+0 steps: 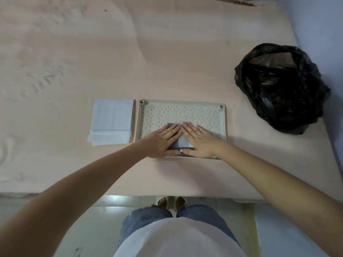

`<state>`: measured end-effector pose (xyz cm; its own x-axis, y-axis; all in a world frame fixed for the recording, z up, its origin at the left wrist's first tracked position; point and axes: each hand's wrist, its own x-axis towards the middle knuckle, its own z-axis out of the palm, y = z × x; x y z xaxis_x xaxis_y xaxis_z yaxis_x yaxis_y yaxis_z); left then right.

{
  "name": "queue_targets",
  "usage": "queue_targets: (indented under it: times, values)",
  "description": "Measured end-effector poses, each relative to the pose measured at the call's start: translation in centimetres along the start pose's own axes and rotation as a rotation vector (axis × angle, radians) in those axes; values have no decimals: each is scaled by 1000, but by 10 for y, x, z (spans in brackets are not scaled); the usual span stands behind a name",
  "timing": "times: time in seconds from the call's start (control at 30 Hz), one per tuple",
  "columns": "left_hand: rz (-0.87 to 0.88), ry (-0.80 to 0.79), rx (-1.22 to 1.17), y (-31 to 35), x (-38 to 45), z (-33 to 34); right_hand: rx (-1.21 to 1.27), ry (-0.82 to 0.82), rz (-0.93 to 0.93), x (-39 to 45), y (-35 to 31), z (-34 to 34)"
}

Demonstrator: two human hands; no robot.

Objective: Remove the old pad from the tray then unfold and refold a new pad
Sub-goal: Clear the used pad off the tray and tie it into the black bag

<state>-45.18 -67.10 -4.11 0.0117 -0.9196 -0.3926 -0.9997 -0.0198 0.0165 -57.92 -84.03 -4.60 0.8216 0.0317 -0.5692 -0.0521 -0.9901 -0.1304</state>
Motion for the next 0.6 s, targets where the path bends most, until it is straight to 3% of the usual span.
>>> queue_targets:
  times: [0.17,0.27,0.5,0.6]
  values:
    - [163,104,37,-6,-18,1,-71,193,-176,-31,12,-2]
    - [207,44,148,-5,-21,11,-77,153,-225,-45,5,14]
    - [166,-9,160,-4,-16,24,-21,79,-180,-42,4,25]
    - [151,-40,48,1,-20,11,10,75,-174,-41,5,23]
